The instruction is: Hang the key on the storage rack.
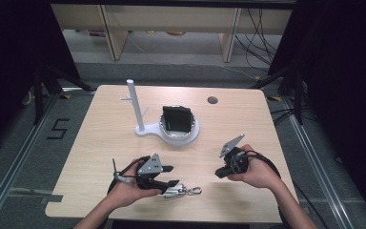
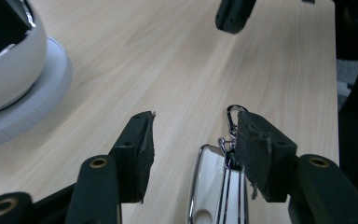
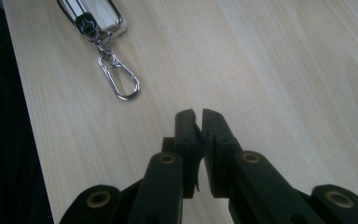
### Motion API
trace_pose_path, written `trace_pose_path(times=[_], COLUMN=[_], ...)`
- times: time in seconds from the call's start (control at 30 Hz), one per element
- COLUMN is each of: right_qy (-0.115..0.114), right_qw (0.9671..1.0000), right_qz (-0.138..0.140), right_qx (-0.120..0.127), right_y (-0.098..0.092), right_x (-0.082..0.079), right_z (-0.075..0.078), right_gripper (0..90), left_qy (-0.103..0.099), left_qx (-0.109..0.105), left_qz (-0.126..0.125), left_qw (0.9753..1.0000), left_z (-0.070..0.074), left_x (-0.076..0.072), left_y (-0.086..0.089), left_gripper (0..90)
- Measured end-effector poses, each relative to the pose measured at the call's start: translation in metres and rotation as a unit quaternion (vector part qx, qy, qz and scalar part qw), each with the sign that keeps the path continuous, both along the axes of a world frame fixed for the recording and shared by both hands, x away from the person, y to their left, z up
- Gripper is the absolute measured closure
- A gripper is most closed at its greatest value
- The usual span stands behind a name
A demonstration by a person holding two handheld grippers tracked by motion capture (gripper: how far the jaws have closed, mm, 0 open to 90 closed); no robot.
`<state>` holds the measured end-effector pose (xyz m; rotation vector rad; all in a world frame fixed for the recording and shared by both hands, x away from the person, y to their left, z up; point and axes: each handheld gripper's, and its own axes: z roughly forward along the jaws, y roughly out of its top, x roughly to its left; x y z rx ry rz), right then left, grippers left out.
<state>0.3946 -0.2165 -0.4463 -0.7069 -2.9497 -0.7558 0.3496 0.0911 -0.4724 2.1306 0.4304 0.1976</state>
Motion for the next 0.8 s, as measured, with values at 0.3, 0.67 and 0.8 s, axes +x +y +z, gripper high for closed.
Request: trace_pose_path(times=[0.3, 0.67, 0.8], right_qy=[0.006, 0.002, -0.007], right_qw=[0.9997, 0.9996, 0.9996], right_qz=[-0.024, -0.027, -0.023], right_qx=[0.005, 0.008, 0.015], right_y=[-0.008, -0.015, -0.017], right_x=[0.001, 0.002, 0.004], right_z=[0.002, 0.003, 0.005], right_gripper=[81.3, 80.1, 80.0], left_qy=[0.026, 0.046, 0.049], left_qx=[0.108, 0.178, 0.203], left_qz=[-0.057, -0.097, -0.114], left_qw=[0.9921, 0.9782, 0.9714], left_z=[0.005, 0.011, 0.011], left_x=[0.010, 0.013, 0.014], left_y=[-0.021, -0.052, -0.063], left_gripper=[49.2, 51.5, 51.8])
